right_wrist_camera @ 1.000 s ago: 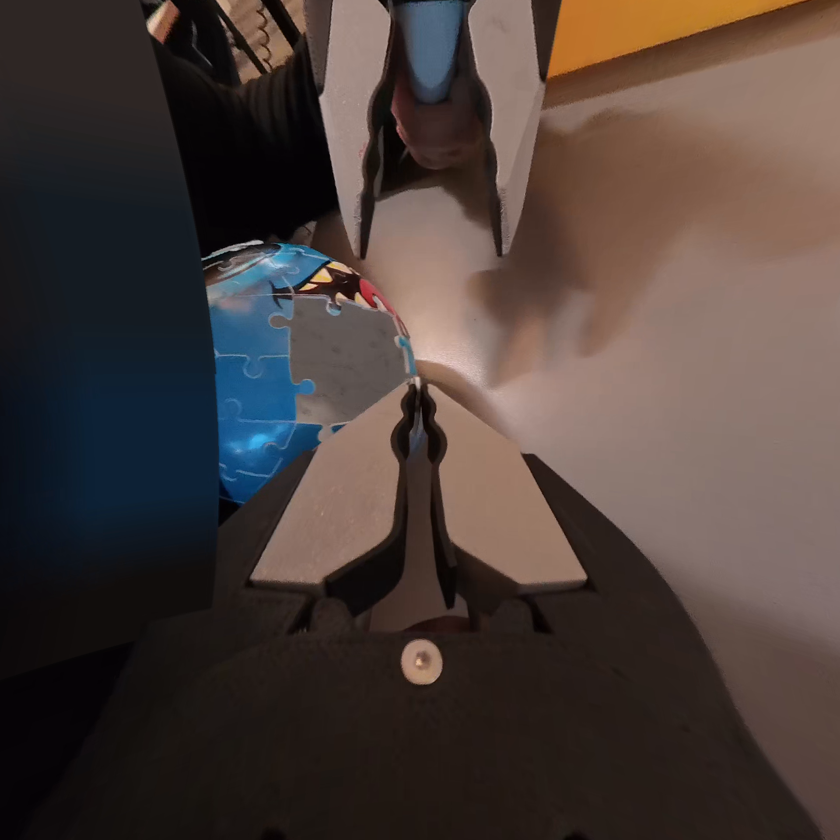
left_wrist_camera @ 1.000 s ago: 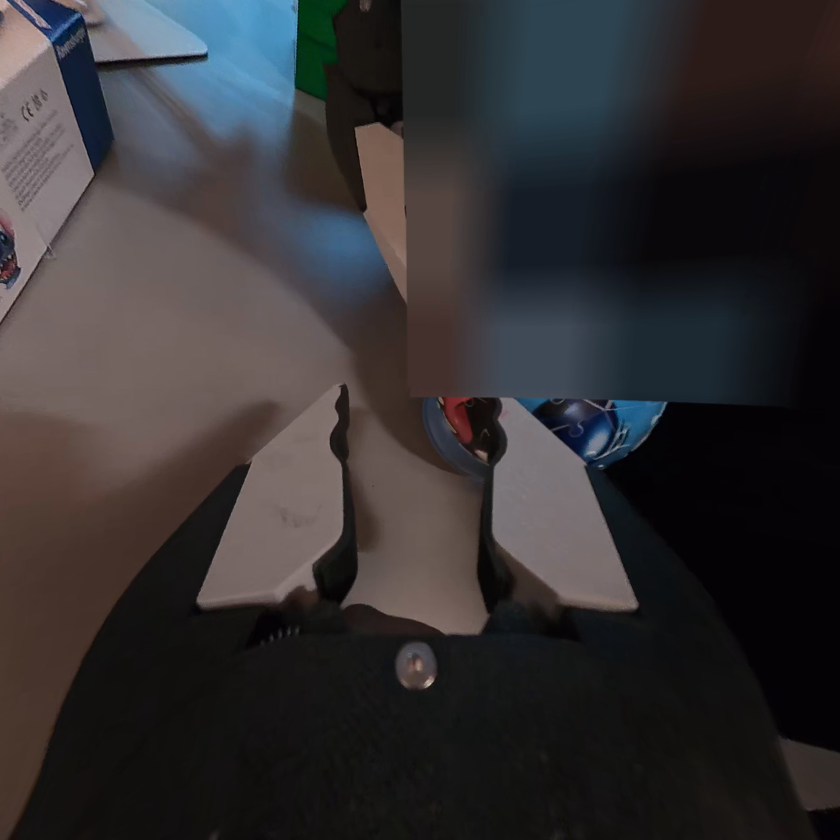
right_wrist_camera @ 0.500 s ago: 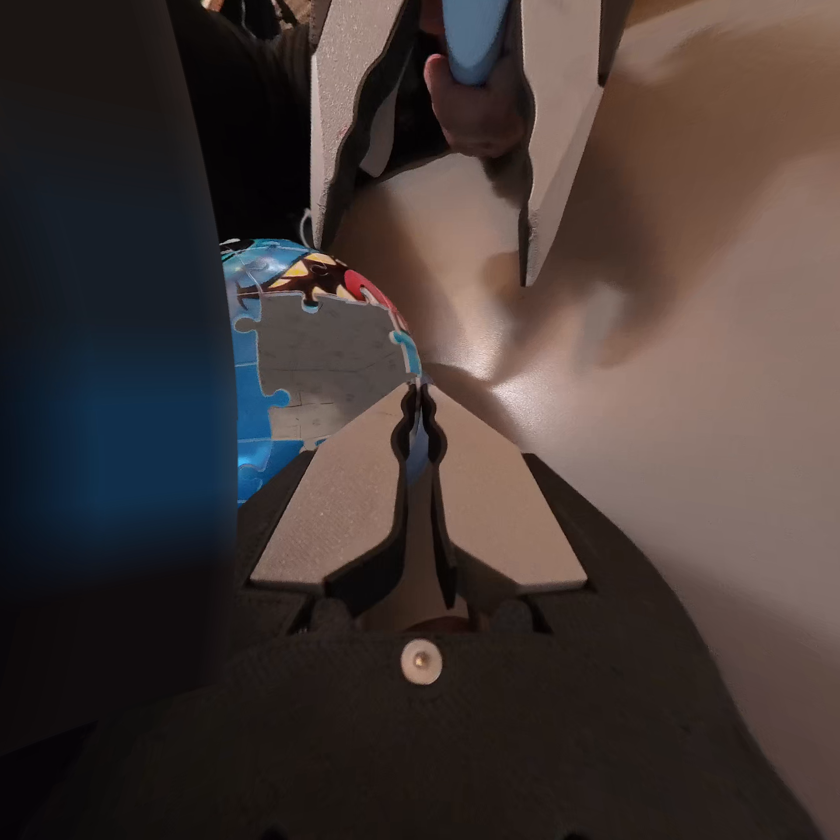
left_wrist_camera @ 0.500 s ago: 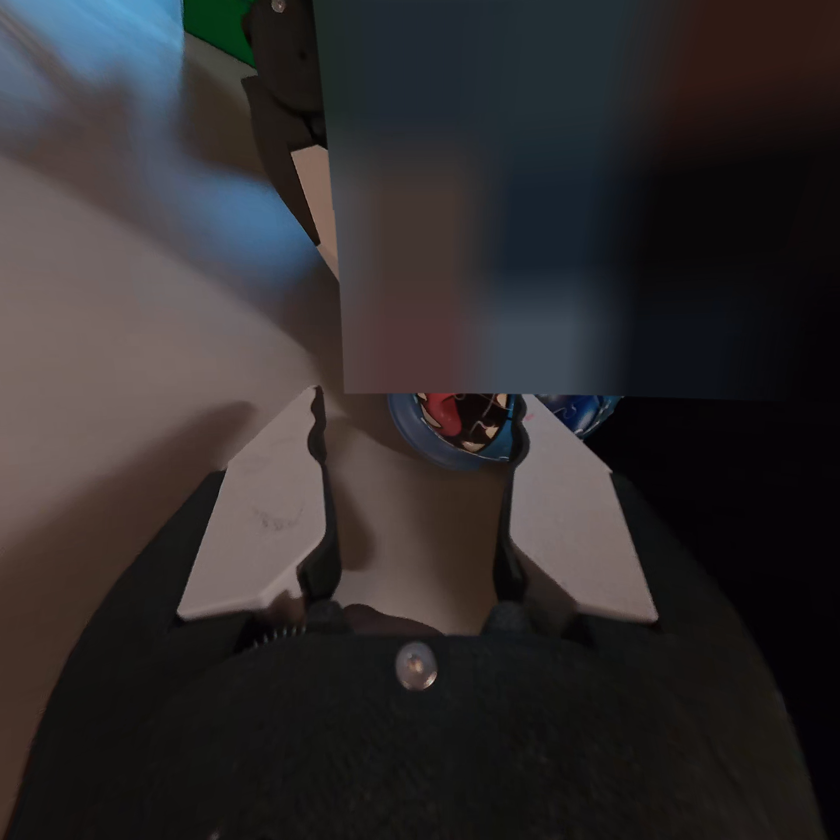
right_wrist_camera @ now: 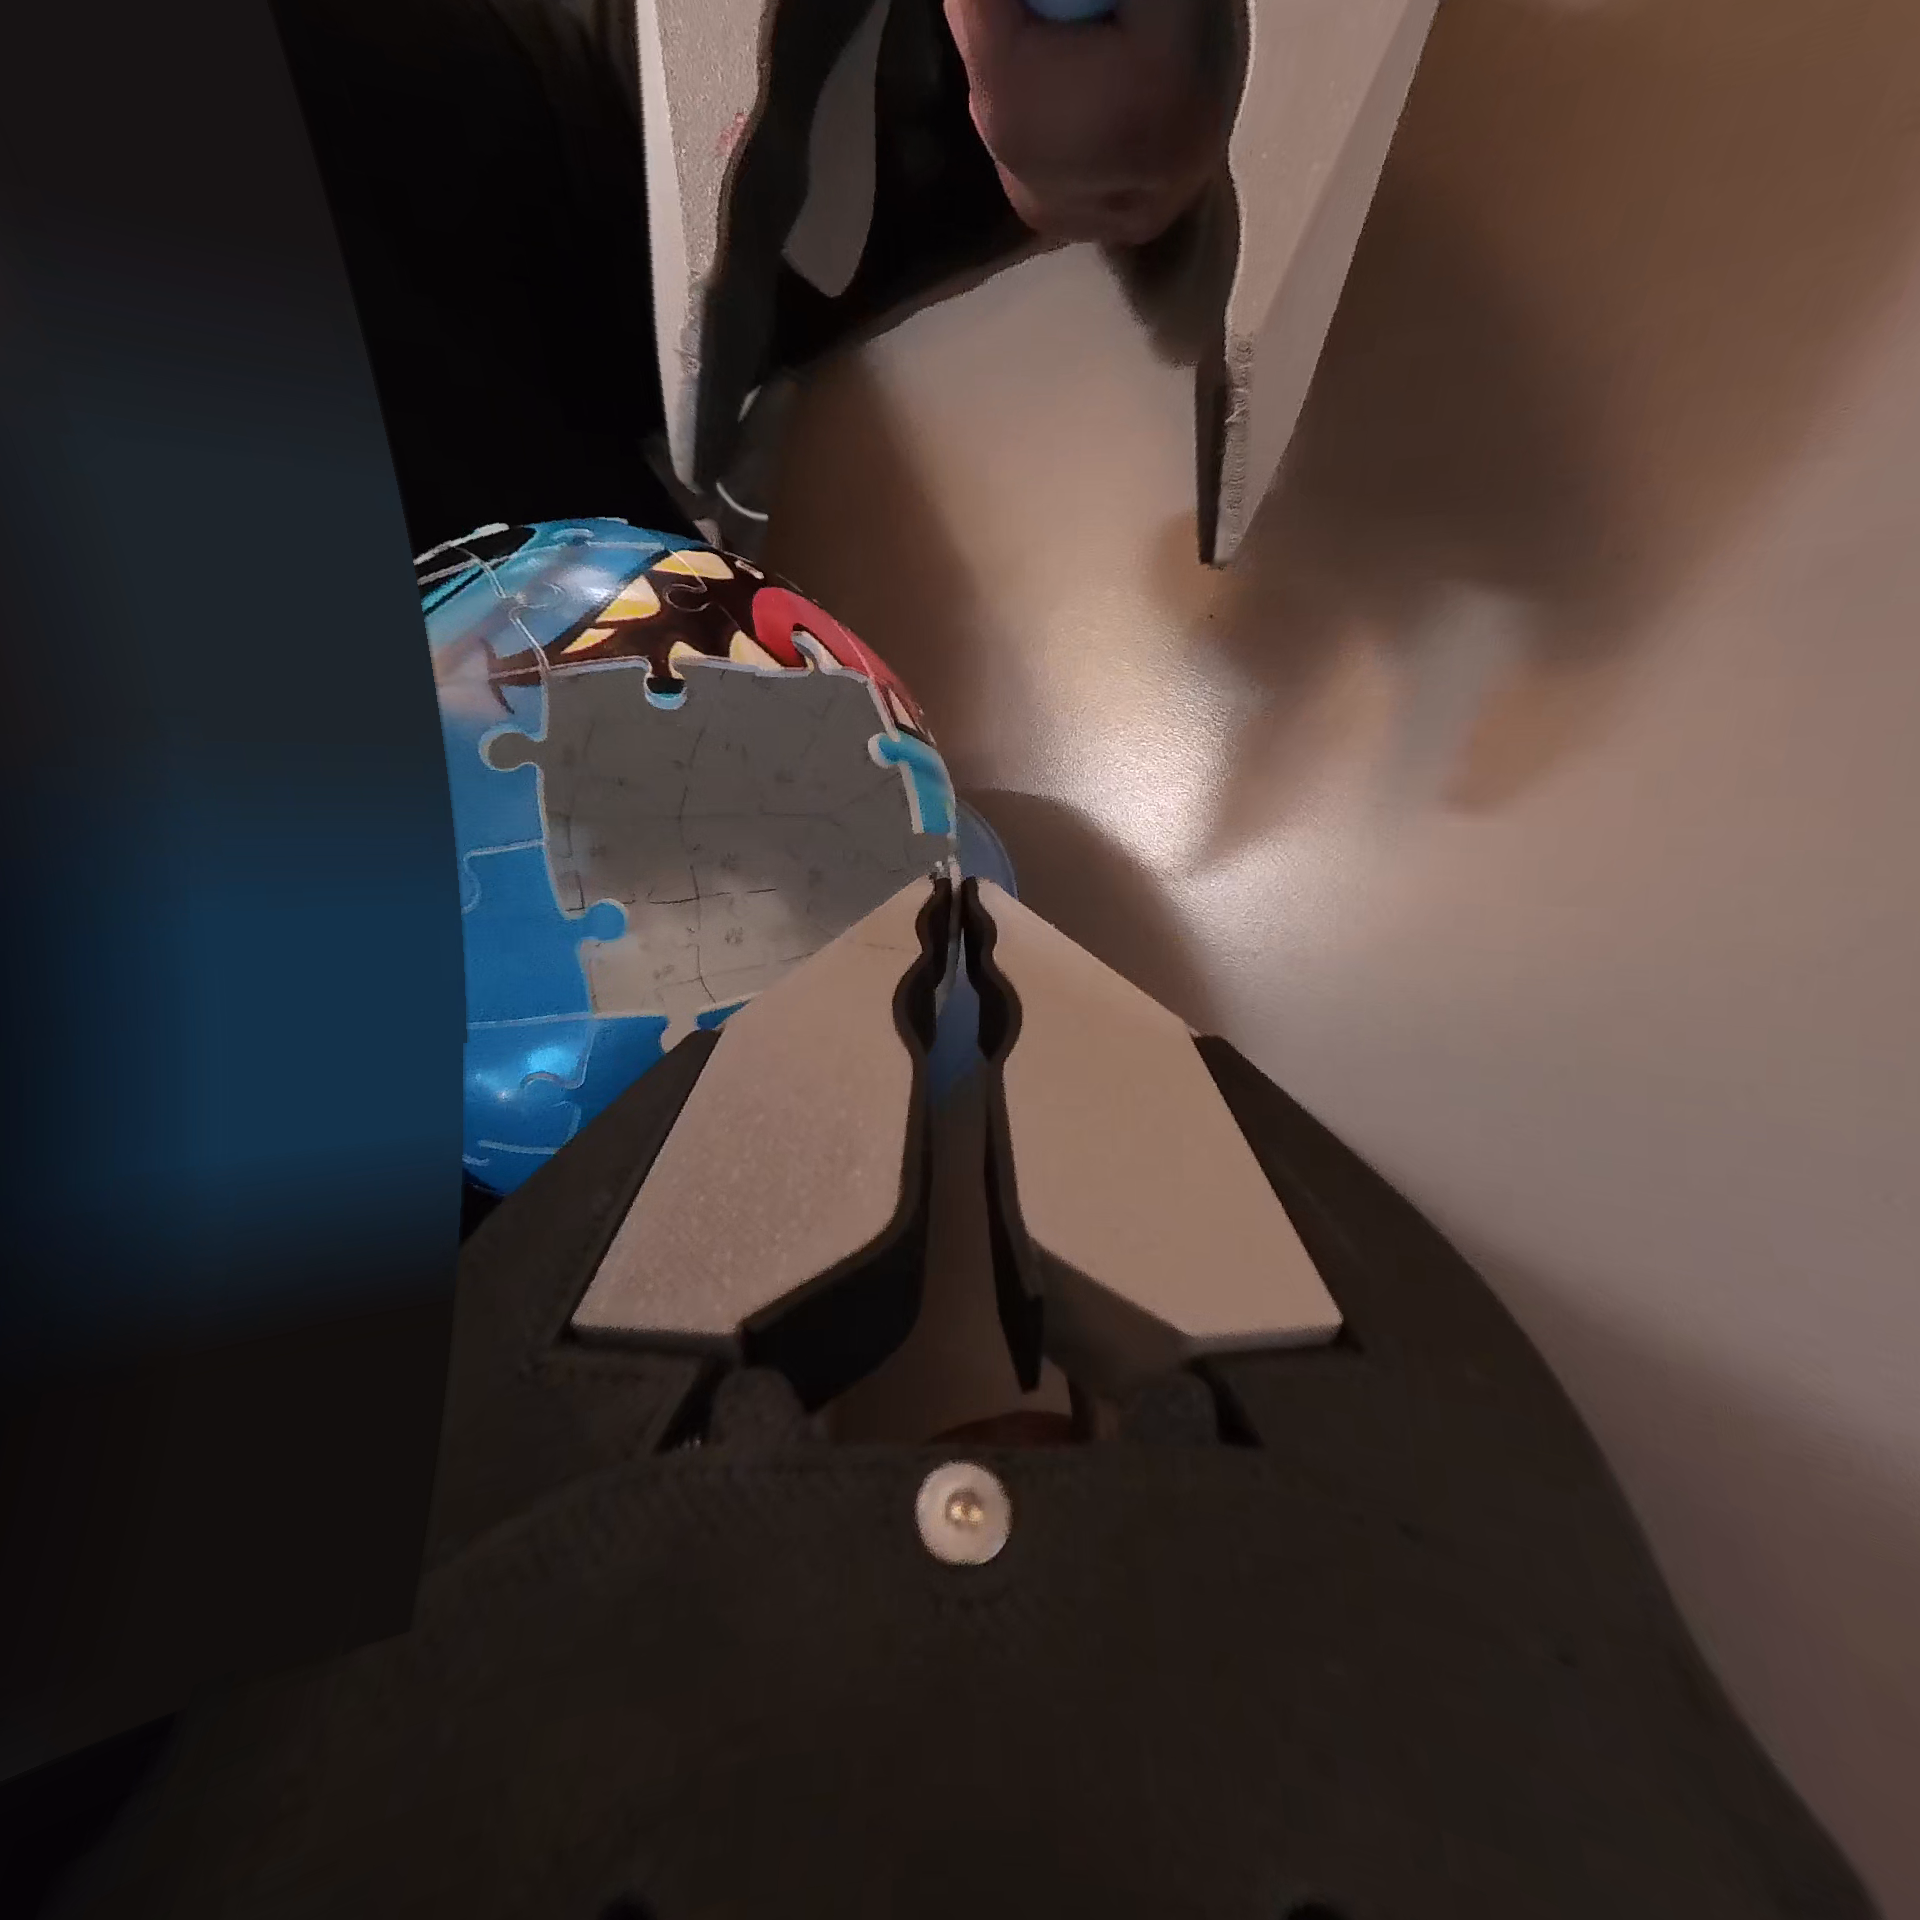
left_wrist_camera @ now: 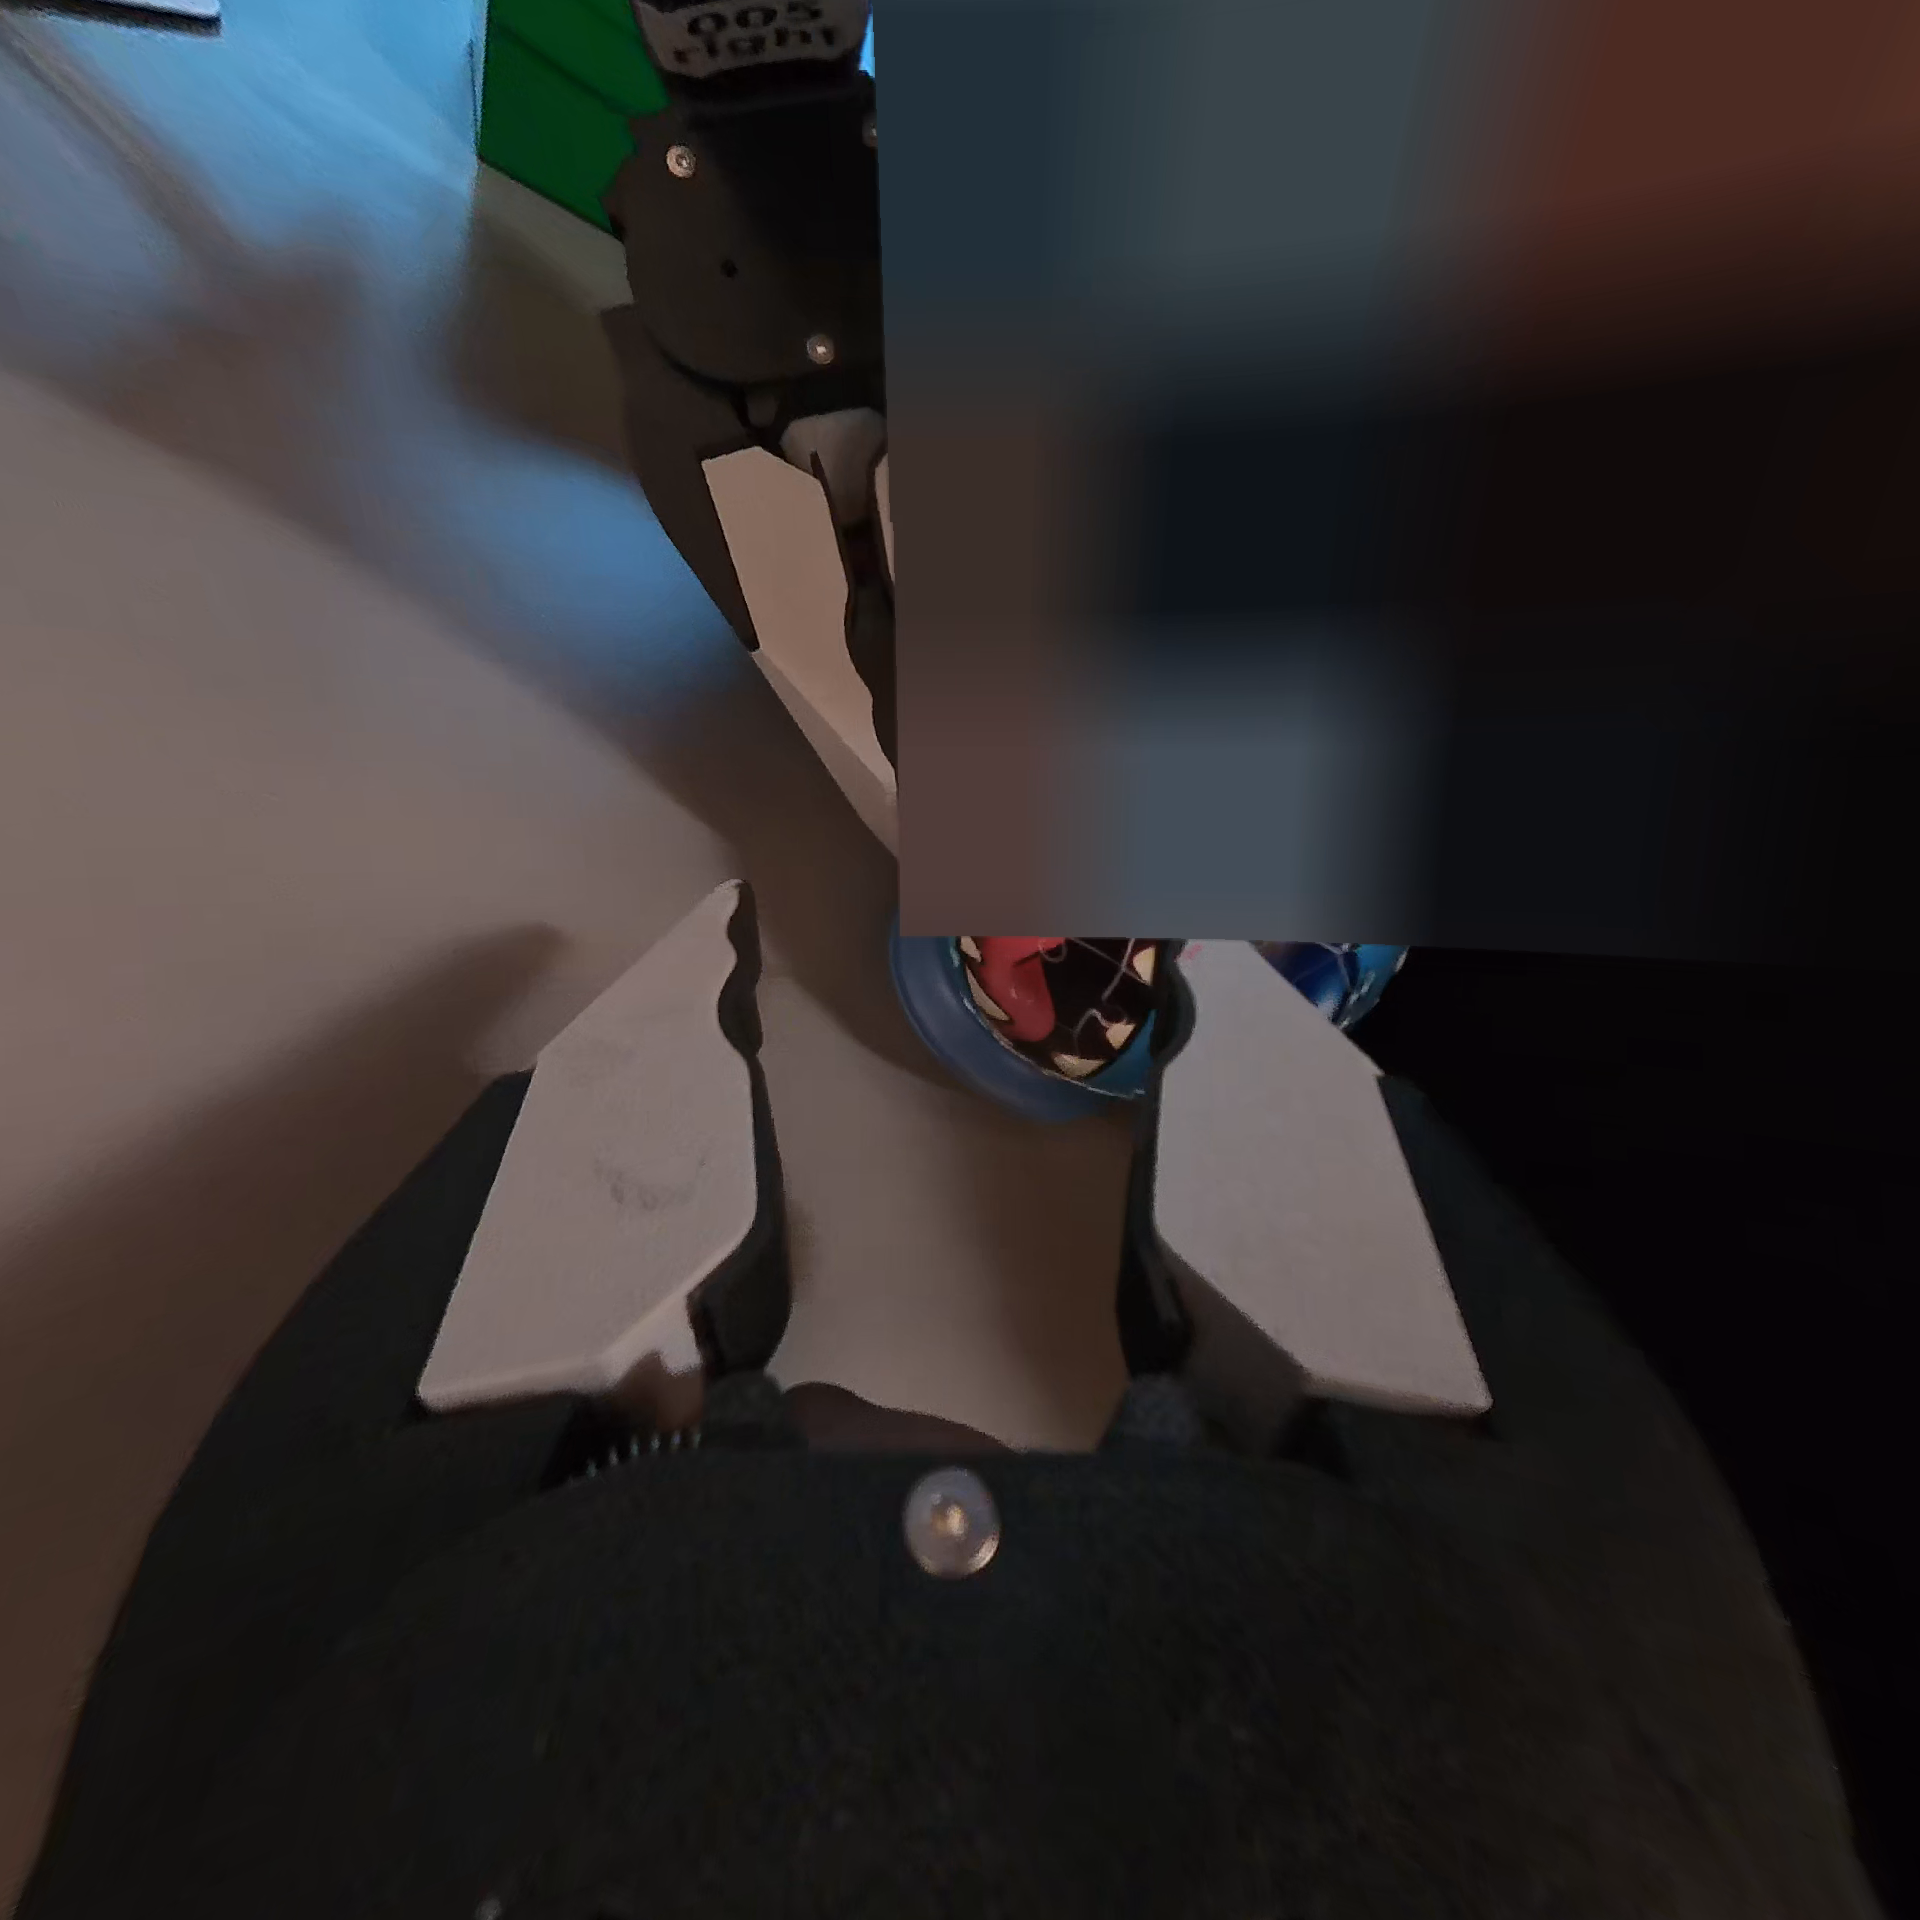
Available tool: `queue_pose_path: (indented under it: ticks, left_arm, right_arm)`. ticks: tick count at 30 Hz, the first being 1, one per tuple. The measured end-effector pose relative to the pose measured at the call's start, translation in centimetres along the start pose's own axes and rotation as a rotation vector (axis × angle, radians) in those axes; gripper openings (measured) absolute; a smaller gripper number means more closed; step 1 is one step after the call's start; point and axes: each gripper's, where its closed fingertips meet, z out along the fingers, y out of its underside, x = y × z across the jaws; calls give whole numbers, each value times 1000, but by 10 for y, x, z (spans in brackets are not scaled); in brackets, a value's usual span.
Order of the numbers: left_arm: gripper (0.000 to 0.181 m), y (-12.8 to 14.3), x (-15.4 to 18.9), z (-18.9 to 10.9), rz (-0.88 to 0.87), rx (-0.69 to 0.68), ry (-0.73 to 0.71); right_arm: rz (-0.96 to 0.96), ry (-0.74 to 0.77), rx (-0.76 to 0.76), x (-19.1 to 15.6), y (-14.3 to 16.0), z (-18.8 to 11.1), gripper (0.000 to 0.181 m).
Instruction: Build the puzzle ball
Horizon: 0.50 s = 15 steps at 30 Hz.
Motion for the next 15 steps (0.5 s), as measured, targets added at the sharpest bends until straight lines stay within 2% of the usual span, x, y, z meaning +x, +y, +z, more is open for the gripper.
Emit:
queue_pose_path:
  ticks: [15]
  left_arm:
    - [74, 7, -1, 6, 11, -42, -13]
  right_arm:
    - [16, -12, -4, 1, 3, 12, 0]
